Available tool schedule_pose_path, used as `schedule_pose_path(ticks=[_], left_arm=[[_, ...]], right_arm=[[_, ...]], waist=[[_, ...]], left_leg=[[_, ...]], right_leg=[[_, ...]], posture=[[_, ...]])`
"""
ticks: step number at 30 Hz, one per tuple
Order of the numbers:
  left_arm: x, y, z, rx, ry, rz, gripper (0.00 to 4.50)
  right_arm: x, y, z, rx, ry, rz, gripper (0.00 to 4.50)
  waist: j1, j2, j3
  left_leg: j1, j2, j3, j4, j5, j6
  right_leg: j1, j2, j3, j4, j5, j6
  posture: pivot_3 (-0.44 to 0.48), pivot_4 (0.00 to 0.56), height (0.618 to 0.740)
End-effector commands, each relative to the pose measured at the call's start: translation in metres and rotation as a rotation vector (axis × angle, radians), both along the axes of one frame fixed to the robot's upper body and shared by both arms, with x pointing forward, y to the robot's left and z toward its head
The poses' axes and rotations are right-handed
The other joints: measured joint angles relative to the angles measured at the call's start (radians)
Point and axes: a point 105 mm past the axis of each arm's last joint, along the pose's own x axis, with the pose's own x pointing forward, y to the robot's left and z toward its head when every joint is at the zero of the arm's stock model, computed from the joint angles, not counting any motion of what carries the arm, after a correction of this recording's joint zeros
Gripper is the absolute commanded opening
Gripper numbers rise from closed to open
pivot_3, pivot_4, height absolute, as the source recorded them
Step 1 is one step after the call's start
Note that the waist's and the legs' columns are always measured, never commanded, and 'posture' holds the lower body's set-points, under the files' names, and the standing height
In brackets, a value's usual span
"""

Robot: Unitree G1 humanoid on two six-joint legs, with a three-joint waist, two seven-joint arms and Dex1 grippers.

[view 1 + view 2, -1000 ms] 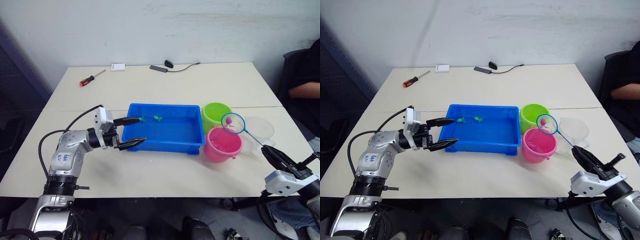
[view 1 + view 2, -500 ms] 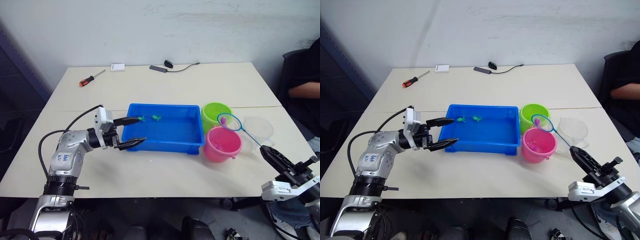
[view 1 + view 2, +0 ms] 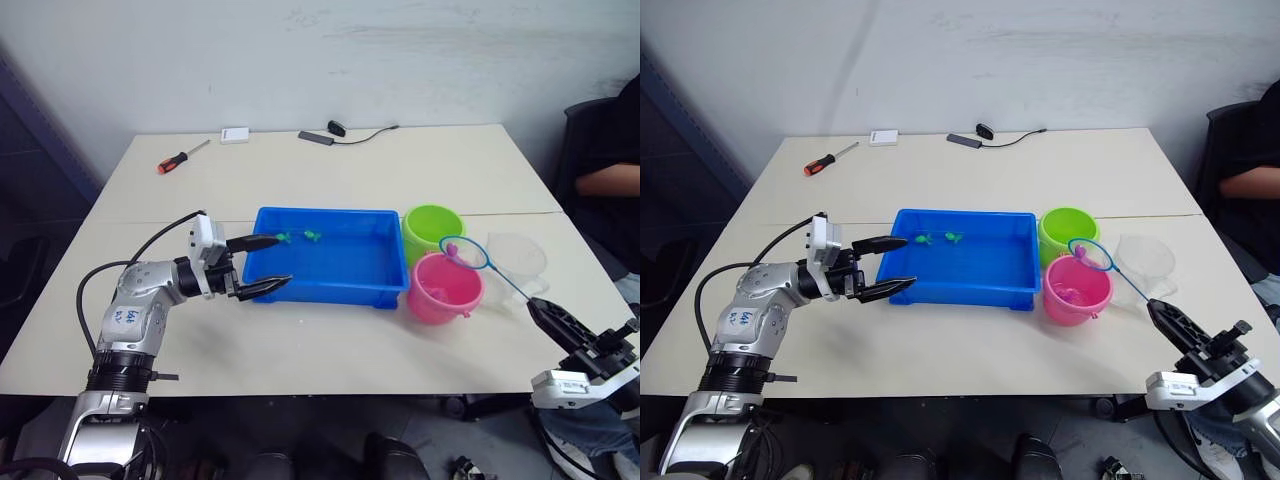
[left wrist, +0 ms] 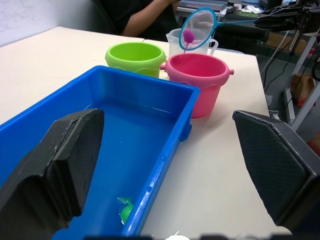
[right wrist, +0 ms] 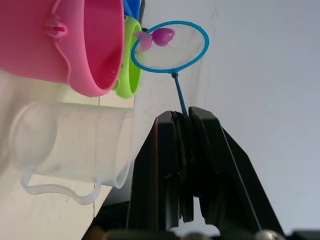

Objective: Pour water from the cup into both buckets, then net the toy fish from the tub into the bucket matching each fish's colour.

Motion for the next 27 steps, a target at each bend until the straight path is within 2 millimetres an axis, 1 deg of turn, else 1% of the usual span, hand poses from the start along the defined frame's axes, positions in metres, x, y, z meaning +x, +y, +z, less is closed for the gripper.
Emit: schedule_pose_path(ticks=[1, 6, 11, 16, 18, 21, 24, 26, 27], left_arm=[[-0.001, 0.004, 0.008, 0.007, -0.037, 0.005, 4.47], [-0.001, 0.004, 0.008, 0.008, -0.038, 0.006, 4.47], [-0.001, 0.004, 0.008, 0.009, -0.039, 0.008, 4.47], [-0.001, 0.004, 0.008, 0.008, -0.037, 0.010, 4.47], [-0.002, 0.004, 0.008, 0.007, -0.036, 0.009, 4.47], [-0.001, 0.007, 0.009, -0.006, -0.036, 0.021, 4.47], [-0.001, 0.010, 0.010, -0.008, -0.038, 0.038, 4.47], [-0.002, 0.014, 0.010, -0.012, -0.036, 0.067, 4.47], [-0.001, 0.017, 0.010, -0.018, -0.033, 0.095, 4.47]], right_arm=[[0.001, 0.002, 0.006, -0.035, -0.032, 0.018, 0.00], [0.003, -0.001, 0.007, -0.070, -0.062, 0.012, 0.00], [0.007, 0.003, 0.010, -0.102, -0.083, 0.026, 0.00], [0.009, 0.005, 0.017, -0.069, -0.106, 0.033, 0.00], [0.012, 0.011, 0.024, -0.042, -0.119, 0.058, 0.00], [0.025, 0.029, 0.039, 0.016, -0.109, 0.120, 0.00], [0.040, 0.044, 0.049, 0.085, -0.068, 0.159, 0.00], [0.055, 0.058, 0.058, 0.197, -0.014, 0.172, 0.00], [0.064, 0.067, 0.062, 0.287, 0.041, 0.181, 0.00]], waist=[[-0.001, 0.000, 0.000], [-0.002, 0.000, 0.000], [-0.002, 0.000, 0.000], [-0.002, 0.000, 0.000], [-0.004, 0.000, 0.000], [-0.014, -0.001, 0.001], [-0.024, -0.002, 0.001], [-0.029, -0.004, 0.003], [-0.031, -0.004, 0.004]], left_leg=[[0.000, 0.000, 0.000, 0.000, 0.000, 0.000], [0.000, 0.000, 0.000, 0.000, 0.000, 0.000], [0.001, 0.000, 0.000, 0.000, 0.000, 0.000], [0.001, 0.000, 0.000, 0.000, 0.000, 0.000], [0.001, 0.000, 0.000, 0.000, 0.000, 0.000], [0.003, 0.000, 0.000, 0.000, 0.000, 0.000], [0.005, 0.000, -0.001, 0.000, 0.000, 0.001], [0.009, 0.001, -0.005, 0.000, 0.000, 0.001], [0.010, 0.001, -0.007, 0.000, 0.000, 0.001]], right_leg=[[0.000, 0.000, 0.000, 0.000, 0.000, 0.000], [0.000, 0.000, 0.001, 0.000, 0.000, 0.000], [0.000, 0.000, 0.001, 0.000, 0.000, 0.000], [0.000, 0.000, 0.001, 0.000, 0.000, 0.000], [0.000, 0.000, 0.001, 0.001, 0.000, 0.000], [0.002, 0.000, 0.001, 0.001, 0.000, 0.000], [0.005, 0.000, 0.001, 0.001, 0.000, 0.000], [0.008, 0.000, 0.000, 0.001, 0.000, 0.001], [0.008, 0.001, 0.000, 0.002, 0.000, 0.001]], posture=[[0.000, 0.150, 0.740], [0.000, 0.150, 0.740], [0.000, 0.150, 0.740], [0.000, 0.150, 0.740], [0.000, 0.150, 0.740], [0.000, 0.150, 0.740], [0.000, 0.150, 0.740], [0.000, 0.150, 0.740], [0.000, 0.150, 0.740]])
